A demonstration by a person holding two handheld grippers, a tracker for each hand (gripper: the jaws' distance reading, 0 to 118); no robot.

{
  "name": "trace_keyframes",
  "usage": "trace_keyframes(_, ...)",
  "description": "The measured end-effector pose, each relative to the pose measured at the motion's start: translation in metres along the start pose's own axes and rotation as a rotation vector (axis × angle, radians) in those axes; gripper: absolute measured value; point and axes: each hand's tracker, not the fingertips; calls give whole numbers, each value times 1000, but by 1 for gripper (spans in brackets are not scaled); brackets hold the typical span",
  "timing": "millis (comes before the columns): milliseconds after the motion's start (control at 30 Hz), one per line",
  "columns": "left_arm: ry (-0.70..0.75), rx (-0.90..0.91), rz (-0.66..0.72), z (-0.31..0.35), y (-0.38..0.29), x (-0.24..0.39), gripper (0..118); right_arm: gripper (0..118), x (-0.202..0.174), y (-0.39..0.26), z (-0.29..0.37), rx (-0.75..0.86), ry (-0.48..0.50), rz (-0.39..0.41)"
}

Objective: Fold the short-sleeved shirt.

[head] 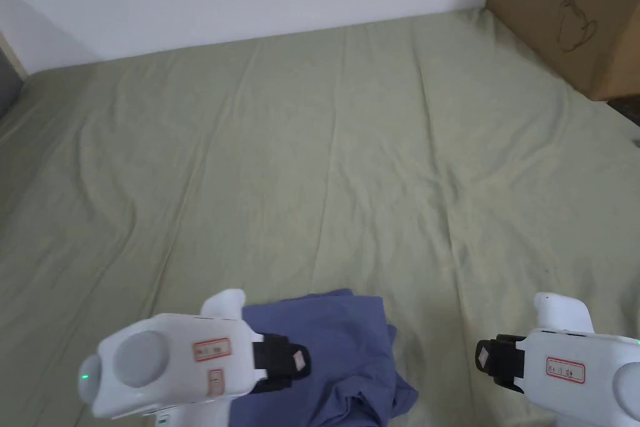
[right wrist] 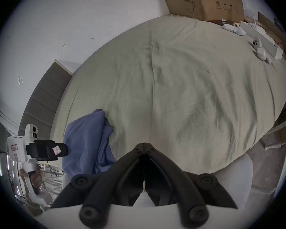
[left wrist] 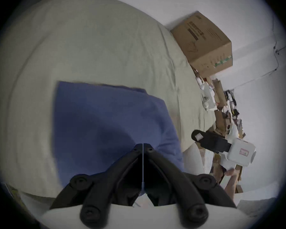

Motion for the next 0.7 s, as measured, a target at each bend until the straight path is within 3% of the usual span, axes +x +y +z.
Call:
trace_keyframes(133, -89, -110, -16, -39, -10, 24, 0, 0, 6, -3, 4, 1, 0, -8)
trace_keyframes(267, -7, -146, -74, -68, -19, 38, 0, 0, 15, -4, 8, 4, -11, -24)
trace_keyframes(333, -46, -159, -35, -71, -22, 40, 0, 0, 18, -5, 9, 5, -11, -31)
trace_keyframes(533, -62, -196, -84, -81, -34, 53, 0, 0, 19, -5, 7, 2, -15, -43)
trace_keyframes(700, -87, -195, -83, -77, -37, 57, 0, 0, 6, -2, 7, -1, -4, -12)
